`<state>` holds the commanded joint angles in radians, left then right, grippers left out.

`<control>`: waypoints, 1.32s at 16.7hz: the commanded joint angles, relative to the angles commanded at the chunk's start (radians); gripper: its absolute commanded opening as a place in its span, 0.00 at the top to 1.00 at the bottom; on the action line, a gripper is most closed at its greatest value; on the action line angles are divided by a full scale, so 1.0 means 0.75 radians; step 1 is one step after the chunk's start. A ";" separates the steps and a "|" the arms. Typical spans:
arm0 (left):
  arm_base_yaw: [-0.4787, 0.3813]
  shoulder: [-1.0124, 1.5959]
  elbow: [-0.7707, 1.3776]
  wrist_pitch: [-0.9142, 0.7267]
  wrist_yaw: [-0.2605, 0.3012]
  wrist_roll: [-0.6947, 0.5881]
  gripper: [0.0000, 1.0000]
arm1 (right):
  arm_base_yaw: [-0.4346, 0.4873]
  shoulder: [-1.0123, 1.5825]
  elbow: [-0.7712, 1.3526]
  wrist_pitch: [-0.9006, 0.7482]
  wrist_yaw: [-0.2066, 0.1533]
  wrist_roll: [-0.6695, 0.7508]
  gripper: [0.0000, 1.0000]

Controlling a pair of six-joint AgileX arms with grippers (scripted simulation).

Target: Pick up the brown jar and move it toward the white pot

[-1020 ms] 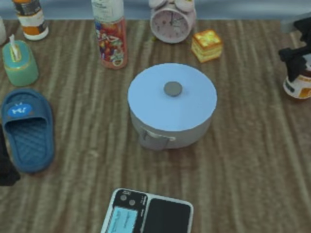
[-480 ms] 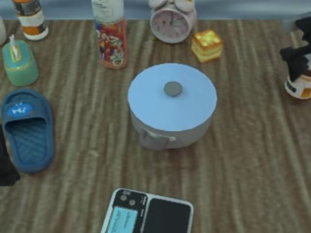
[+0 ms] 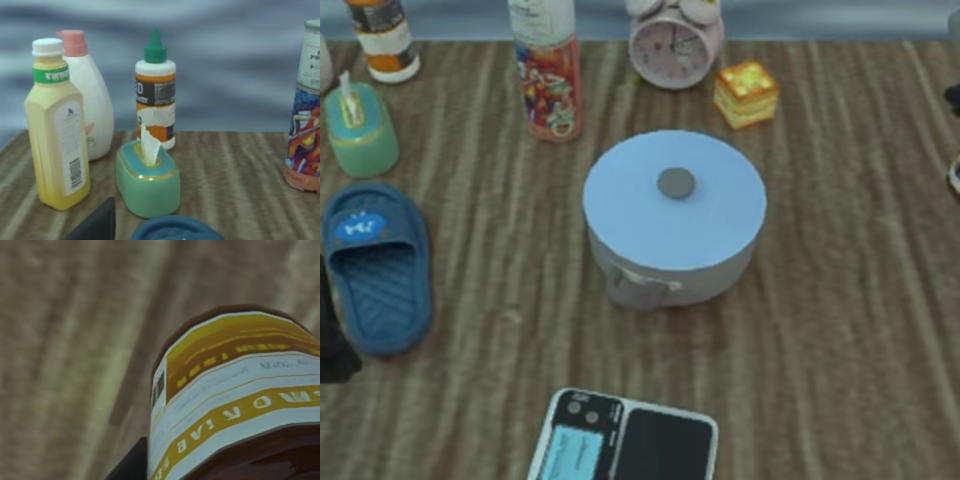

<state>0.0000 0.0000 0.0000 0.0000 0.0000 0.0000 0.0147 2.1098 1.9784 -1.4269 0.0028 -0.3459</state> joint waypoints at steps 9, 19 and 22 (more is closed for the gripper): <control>0.000 0.000 0.000 0.000 0.000 0.000 0.00 | 0.007 -0.066 -0.070 -0.010 -0.001 0.022 1.00; 0.000 0.000 0.000 0.000 0.000 0.000 0.00 | 0.272 0.103 -0.001 0.098 -0.005 0.687 1.00; 0.000 0.000 0.000 0.000 0.000 0.000 0.00 | 0.333 0.138 0.000 0.123 -0.006 0.819 1.00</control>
<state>0.0000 0.0000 0.0000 0.0000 0.0000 0.0000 0.2648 2.2136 1.9786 -1.3344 -0.0019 0.2682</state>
